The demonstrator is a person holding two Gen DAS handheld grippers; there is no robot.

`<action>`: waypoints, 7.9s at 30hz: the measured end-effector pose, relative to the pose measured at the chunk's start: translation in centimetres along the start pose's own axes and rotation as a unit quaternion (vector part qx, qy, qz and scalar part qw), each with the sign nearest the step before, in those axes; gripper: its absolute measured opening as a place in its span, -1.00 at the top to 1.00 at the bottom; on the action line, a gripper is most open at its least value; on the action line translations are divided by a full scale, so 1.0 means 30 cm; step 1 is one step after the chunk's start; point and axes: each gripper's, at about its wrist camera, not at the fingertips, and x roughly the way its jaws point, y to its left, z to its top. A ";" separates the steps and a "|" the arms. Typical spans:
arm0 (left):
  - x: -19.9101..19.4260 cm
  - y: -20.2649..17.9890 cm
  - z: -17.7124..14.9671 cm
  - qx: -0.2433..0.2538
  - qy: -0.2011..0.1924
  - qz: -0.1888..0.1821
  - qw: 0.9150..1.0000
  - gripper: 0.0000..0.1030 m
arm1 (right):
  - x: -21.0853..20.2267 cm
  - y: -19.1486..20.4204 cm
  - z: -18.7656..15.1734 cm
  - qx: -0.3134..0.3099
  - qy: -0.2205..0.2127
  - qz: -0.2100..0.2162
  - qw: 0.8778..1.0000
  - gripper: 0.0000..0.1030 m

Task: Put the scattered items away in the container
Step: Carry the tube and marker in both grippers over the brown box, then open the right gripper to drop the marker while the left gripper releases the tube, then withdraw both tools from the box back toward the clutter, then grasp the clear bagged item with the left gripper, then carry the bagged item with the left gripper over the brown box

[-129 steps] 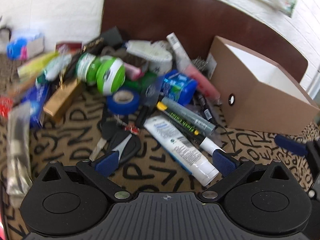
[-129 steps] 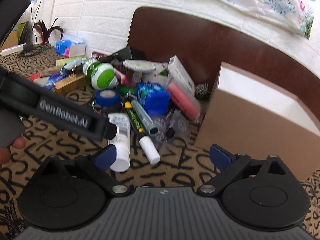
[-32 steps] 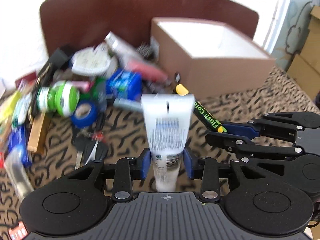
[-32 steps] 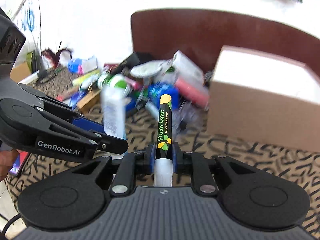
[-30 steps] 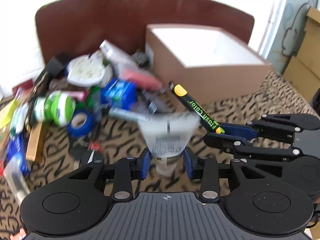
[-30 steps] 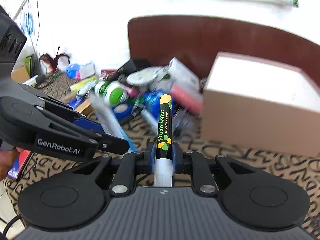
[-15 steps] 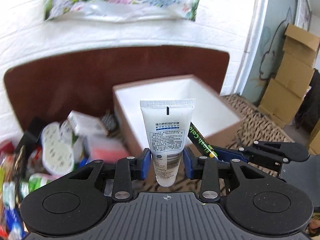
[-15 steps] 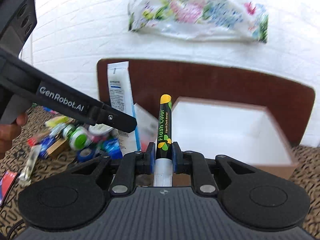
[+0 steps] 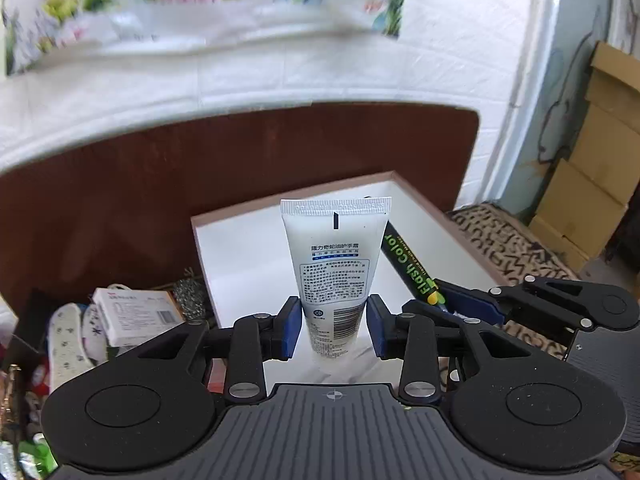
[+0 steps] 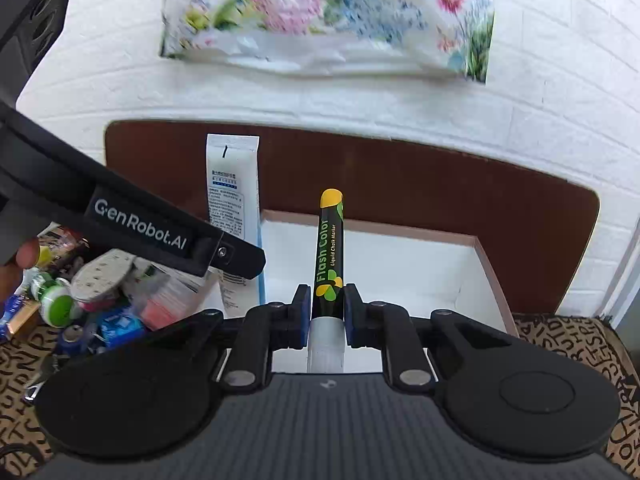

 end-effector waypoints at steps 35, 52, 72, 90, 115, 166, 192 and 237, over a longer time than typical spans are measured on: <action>0.343 0.089 -0.051 -0.011 0.037 0.012 0.999 -0.80 | 0.332 -0.071 -0.116 -0.012 0.117 -0.031 0.993 -0.60; 0.260 0.098 -0.074 -0.021 0.024 0.018 0.999 -0.88 | 0.240 -0.049 -0.092 -0.021 0.091 -0.026 0.995 -0.93; 0.135 0.193 -0.094 -0.032 -0.020 0.036 0.999 -0.91 | 0.388 0.054 -0.025 -0.029 0.221 0.115 0.968 -0.99; 0.019 0.211 -0.160 -0.051 -0.039 0.039 0.997 -0.93 | 0.273 0.076 -0.003 -0.054 0.151 -0.008 0.987 -0.99; -0.444 0.176 -0.649 -0.068 -0.150 0.170 0.972 -1.00 | -0.190 0.447 -0.246 -0.001 -0.013 0.092 0.996 -1.00; -0.549 0.945 -1.075 -0.245 0.039 0.114 0.962 -0.15 | 0.039 1.316 -0.396 -0.068 0.108 0.310 0.942 -0.08; -0.411 0.641 -0.934 -0.205 0.056 0.039 0.976 0.07 | -0.060 0.953 -0.420 0.015 0.118 0.240 0.963 0.27; 0.401 0.011 0.024 -0.127 0.018 -0.128 0.983 -0.10 | 0.201 -0.119 -0.080 0.092 0.030 0.047 0.994 0.29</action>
